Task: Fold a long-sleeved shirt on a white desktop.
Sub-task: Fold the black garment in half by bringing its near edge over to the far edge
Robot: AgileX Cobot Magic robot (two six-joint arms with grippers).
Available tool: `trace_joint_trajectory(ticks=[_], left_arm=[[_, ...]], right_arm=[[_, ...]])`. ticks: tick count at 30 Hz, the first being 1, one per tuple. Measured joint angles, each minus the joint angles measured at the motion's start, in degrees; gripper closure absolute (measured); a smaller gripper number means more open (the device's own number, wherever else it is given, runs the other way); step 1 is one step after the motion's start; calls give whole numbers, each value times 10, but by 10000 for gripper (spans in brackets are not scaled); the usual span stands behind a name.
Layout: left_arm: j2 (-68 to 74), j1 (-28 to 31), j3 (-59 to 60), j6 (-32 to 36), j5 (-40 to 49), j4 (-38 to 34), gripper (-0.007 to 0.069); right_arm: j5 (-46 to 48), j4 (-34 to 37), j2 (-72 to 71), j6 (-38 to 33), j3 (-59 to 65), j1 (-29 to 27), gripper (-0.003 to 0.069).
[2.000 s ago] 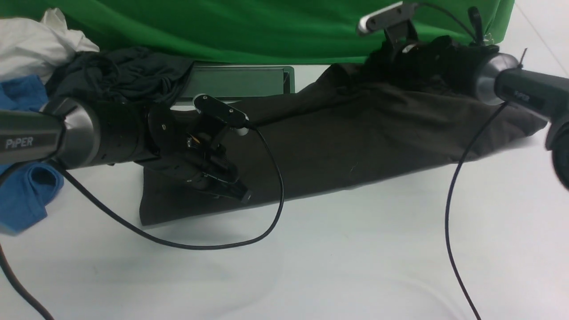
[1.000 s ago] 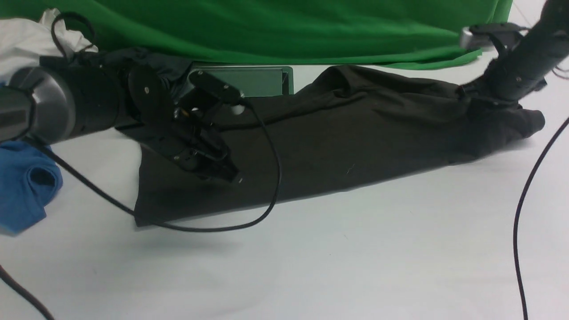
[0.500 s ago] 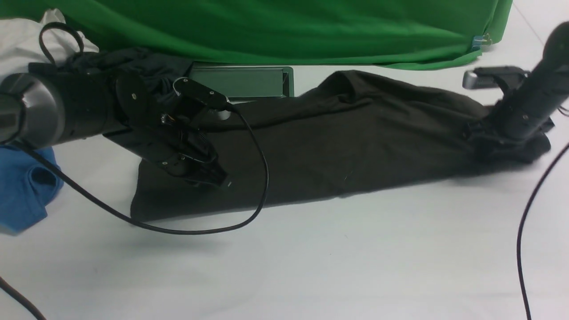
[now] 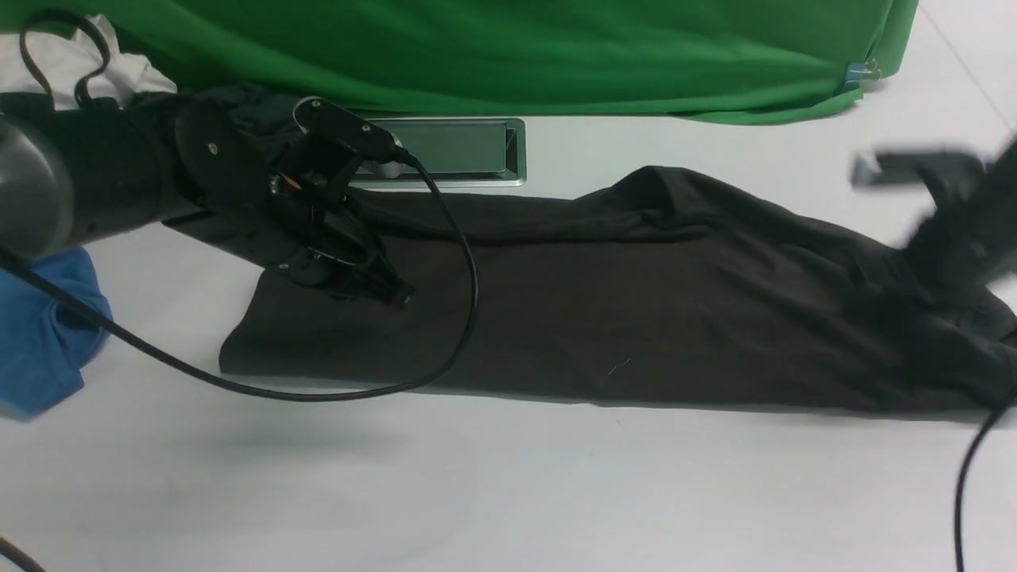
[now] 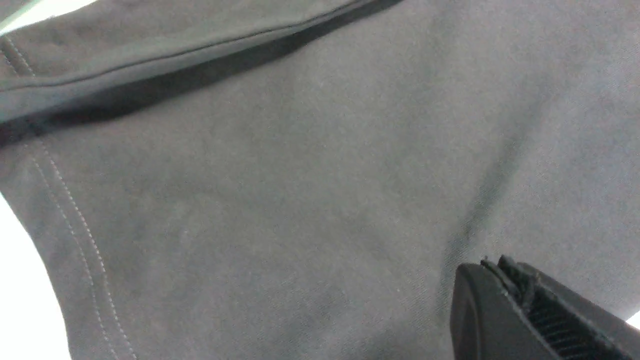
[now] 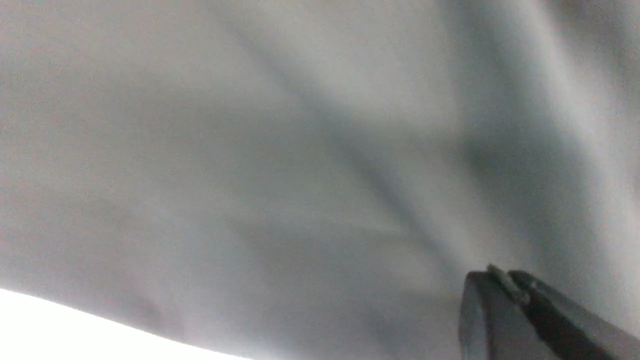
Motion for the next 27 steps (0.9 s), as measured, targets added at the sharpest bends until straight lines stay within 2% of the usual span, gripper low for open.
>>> trace_joint_trajectory(ticks=[5,9,13,19,25,27], left_arm=[[6,0,0,0,6,-14,606],[17,0,16,0,-4,-28,606],[22,0,49,4,-44,-38,606],[44,0,61,6,-69,-38,606],[59,0,62,6,-73,-38,606],[60,0,61,6,-74,-34,606]], right_arm=[[-90,38,41,-75,-86,101,638],[-97,49,119,-95,-167,127,638],[-52,49,213,-101,-258,122,638],[-21,49,262,-101,-307,113,638],[-40,50,284,-102,-312,98,638],[-78,54,291,-102,-314,91,638]])
